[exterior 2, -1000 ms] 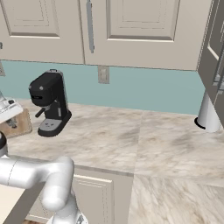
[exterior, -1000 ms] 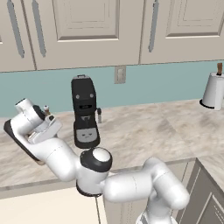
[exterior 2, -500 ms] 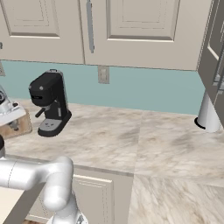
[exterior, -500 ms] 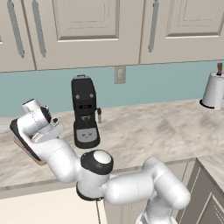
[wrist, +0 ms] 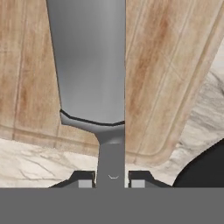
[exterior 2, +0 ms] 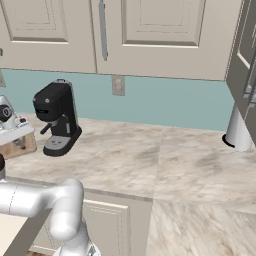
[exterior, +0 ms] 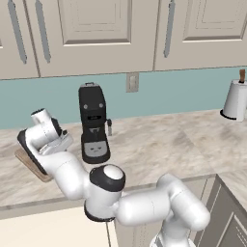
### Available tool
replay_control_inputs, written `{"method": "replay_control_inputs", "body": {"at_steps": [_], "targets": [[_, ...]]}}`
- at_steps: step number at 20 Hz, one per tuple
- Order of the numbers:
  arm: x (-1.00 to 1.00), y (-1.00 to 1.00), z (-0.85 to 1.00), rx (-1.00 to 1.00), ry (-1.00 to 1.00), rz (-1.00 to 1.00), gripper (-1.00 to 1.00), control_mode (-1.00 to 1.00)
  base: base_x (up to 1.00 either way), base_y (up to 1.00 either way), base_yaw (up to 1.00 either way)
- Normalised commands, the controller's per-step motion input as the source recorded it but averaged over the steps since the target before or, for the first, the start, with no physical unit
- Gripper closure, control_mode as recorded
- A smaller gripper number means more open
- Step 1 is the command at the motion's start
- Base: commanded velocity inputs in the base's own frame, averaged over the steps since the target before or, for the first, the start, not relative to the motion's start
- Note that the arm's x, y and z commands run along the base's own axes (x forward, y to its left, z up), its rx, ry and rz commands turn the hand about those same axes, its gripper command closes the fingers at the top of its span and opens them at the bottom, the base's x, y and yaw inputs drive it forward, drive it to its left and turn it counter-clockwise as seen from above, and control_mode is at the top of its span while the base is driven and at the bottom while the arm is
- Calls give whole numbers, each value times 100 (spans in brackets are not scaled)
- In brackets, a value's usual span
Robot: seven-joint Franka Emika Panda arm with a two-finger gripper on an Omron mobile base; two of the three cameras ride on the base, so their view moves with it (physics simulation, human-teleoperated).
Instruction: Open the drawer on the left and place the cutting tools on the cutting board.
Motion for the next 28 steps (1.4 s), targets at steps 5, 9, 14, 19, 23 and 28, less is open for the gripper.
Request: {"method": "replay_control_inputs", "body": {"at_steps": [5,9,14,19,23,28], "targets": [[24,0,0,3,0,0,100,-100,0,0,0],[24,0,-7,4,0,0,100,-100,0,0,0],[25,0,-11,3,0,0,100,-100,0,0,0],[12,0,-14,1,0,0,100,-100,0,0,0],[8,3,-17,1,0,0,100,-100,0,0,0],[16,18,-14,1,0,0,100,-100,0,0,0]]}}
